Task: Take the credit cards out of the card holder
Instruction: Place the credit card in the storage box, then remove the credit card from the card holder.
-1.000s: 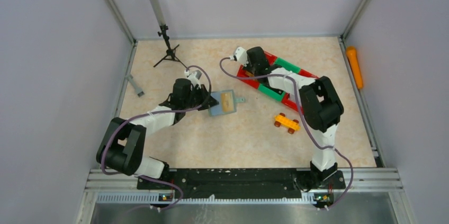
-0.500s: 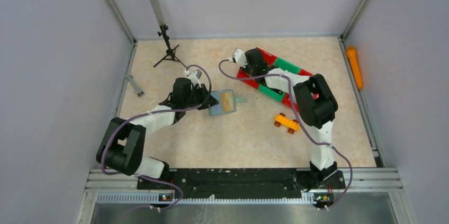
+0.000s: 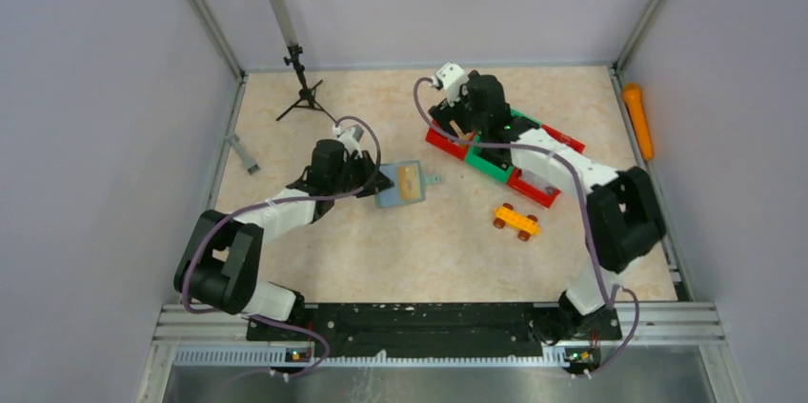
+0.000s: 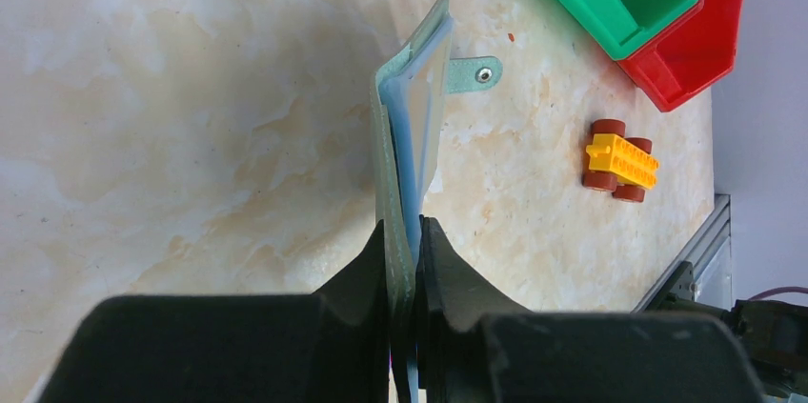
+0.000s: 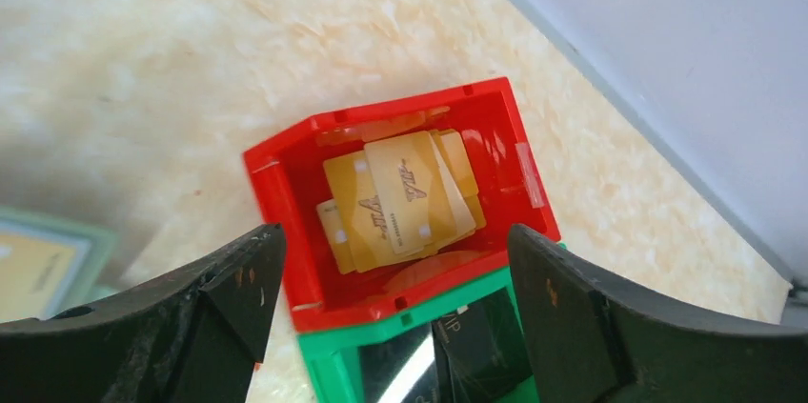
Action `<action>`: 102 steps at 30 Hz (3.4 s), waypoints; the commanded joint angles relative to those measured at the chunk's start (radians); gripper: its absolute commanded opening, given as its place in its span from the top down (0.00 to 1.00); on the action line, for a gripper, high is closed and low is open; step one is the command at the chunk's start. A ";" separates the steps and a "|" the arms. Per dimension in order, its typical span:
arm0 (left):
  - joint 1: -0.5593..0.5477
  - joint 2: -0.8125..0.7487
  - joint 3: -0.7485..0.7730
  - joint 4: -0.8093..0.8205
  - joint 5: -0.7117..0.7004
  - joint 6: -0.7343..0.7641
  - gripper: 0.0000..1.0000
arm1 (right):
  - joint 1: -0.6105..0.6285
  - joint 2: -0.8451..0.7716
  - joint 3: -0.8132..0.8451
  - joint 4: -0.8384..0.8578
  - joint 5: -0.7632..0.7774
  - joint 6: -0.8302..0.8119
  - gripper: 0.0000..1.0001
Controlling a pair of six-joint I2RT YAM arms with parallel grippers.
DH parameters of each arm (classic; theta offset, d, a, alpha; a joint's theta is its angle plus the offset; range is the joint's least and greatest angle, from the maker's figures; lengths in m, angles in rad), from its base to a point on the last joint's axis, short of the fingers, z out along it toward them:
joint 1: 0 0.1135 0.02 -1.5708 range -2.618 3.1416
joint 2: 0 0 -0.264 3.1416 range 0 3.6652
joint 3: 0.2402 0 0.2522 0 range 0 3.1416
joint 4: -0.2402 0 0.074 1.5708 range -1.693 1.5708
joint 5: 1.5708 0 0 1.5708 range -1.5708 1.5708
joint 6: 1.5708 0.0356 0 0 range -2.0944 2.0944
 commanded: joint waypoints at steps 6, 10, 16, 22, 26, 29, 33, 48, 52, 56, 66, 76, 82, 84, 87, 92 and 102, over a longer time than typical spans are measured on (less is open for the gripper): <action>0.005 -0.041 -0.002 0.113 0.056 -0.008 1.00 | 0.014 -0.450 -0.484 0.482 -0.135 0.573 0.07; 0.006 -0.053 -0.033 0.203 0.121 -0.029 1.00 | 0.013 -0.453 -0.531 0.476 -0.357 0.699 0.07; 0.005 -0.076 -0.069 0.327 0.196 -0.058 1.00 | 0.012 -0.411 -0.655 0.579 -0.402 0.825 0.06; 0.005 -0.092 -0.101 0.430 0.246 -0.078 1.00 | 0.011 -0.471 -0.892 0.865 -0.384 0.940 0.05; 0.005 -0.092 -0.107 0.465 0.271 -0.090 1.00 | 0.001 -0.469 -0.903 0.922 -0.507 0.908 0.05; 0.005 -0.095 -0.108 0.475 0.280 -0.093 1.00 | -0.002 -0.515 -0.947 0.955 -0.478 0.902 0.04; 0.003 -0.103 -0.119 0.516 0.299 -0.104 1.00 | -0.002 -0.535 -0.967 0.937 -0.430 0.888 0.04; -0.011 -0.075 -0.146 0.707 0.391 -0.181 1.00 | -0.016 -0.576 -1.019 0.955 -0.327 0.895 0.03; -0.022 -0.053 -0.144 0.767 0.425 -0.207 1.00 | -0.017 -0.554 -1.015 0.999 -0.416 0.899 0.05; -0.034 -0.043 -0.139 0.801 0.447 -0.219 1.00 | -0.017 -0.518 -1.021 1.109 -0.548 0.923 0.11; -0.043 -0.042 -0.135 0.806 0.454 -0.221 1.00 | -0.020 -0.538 -1.056 1.198 -0.585 0.960 0.66; -0.045 -0.100 -0.079 0.414 0.235 -0.041 0.63 | -0.026 -0.534 -1.047 1.160 -0.546 0.968 1.00; -0.078 -0.139 -0.004 0.074 -0.073 0.086 0.45 | -0.029 -0.503 -1.028 1.112 -0.500 0.980 1.00; -0.095 -0.149 0.009 0.026 -0.144 0.101 0.44 | -0.029 -0.492 -1.014 1.085 -0.483 0.980 1.00; -0.122 -0.186 0.007 0.000 -0.214 0.129 0.42 | -0.029 -0.479 -0.995 1.032 -0.444 0.985 1.00; -0.165 -0.245 -0.035 0.104 -0.120 0.181 0.49 | -0.031 -0.458 -0.985 1.018 -0.418 1.011 1.00; -0.175 -0.119 -0.023 0.286 0.172 0.133 0.79 | -0.031 -0.446 -0.993 1.094 -0.498 1.045 1.00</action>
